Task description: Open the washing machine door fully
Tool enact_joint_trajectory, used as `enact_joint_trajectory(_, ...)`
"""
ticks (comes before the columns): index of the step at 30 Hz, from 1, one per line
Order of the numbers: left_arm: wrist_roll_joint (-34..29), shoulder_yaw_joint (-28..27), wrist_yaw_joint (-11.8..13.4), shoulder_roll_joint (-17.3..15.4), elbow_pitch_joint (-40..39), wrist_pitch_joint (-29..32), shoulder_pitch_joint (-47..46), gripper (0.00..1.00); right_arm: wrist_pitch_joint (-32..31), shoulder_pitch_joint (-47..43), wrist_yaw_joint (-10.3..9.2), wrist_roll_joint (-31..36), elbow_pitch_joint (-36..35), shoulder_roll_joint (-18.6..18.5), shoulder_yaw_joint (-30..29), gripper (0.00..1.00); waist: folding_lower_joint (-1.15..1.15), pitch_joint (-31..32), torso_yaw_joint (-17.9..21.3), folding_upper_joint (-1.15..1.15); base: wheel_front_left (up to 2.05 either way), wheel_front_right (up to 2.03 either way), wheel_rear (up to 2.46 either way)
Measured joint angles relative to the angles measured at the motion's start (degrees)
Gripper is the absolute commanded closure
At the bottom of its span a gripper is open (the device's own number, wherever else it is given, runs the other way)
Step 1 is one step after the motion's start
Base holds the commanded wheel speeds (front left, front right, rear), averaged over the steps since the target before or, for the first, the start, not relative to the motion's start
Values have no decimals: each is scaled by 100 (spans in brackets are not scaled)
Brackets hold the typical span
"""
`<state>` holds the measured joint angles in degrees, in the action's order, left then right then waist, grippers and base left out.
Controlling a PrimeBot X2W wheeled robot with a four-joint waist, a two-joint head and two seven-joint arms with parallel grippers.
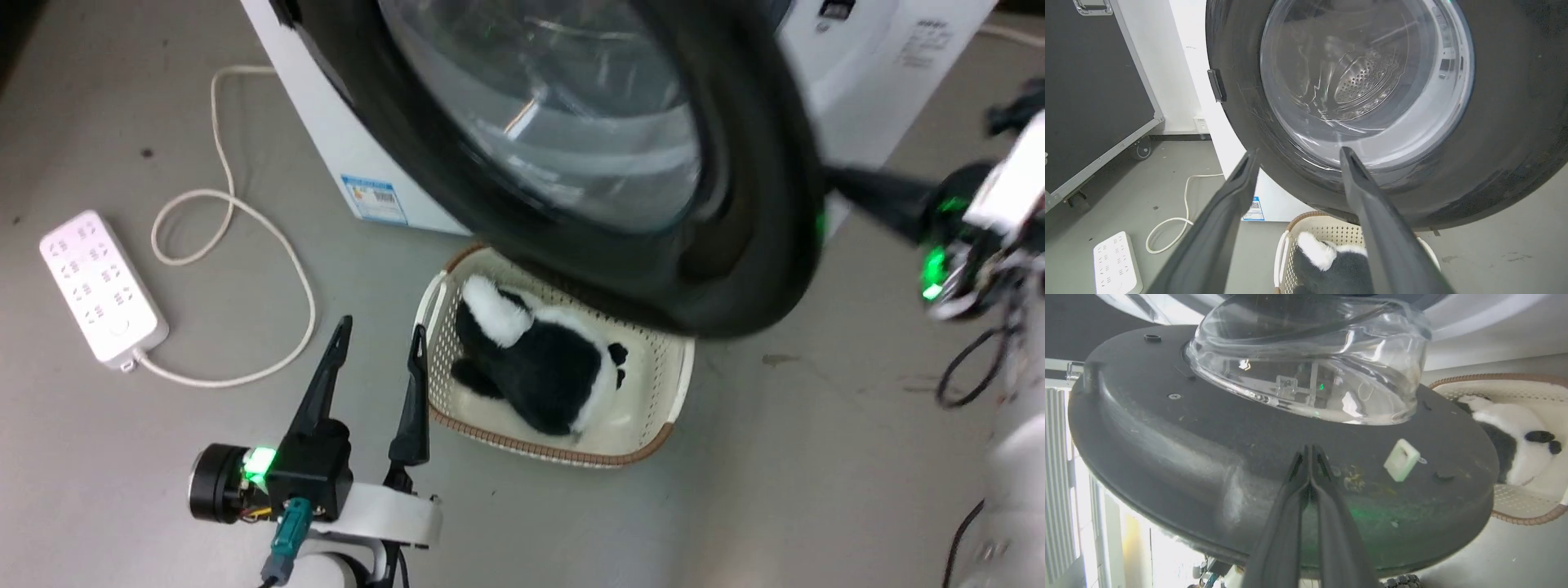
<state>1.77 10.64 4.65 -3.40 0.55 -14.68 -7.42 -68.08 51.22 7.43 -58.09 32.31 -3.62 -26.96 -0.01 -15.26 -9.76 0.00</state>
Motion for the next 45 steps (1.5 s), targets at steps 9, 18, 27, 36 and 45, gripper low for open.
enact_joint_trajectory(9,-11,168,-171,-46,105,0,369,0,411,-1554,0,-1778,-533,42,2525,100,-1,465,85,0,0,0,0)
enact_joint_trajectory(18,-11,270,-229,-57,144,-1,658,0,1261,-2309,0,-2471,-1101,65,4210,100,1,622,9,0,0,0,0)
enact_joint_trajectory(27,16,26,-172,-82,84,-1,669,0,2186,-2344,0,-2064,-1457,24,3997,0,1,653,137,0,0,0,0)
enact_joint_trajectory(36,253,-391,-179,-100,29,-1,715,0,4418,-2657,0,-238,-2631,-793,3549,0,1,760,510,0,0,0,0)
enact_joint_trajectory(45,463,-987,-292,-96,-32,-1,1120,0,8047,-3784,1,3734,-2761,-1184,3249,0,1,1128,1084,0,0,0,0)
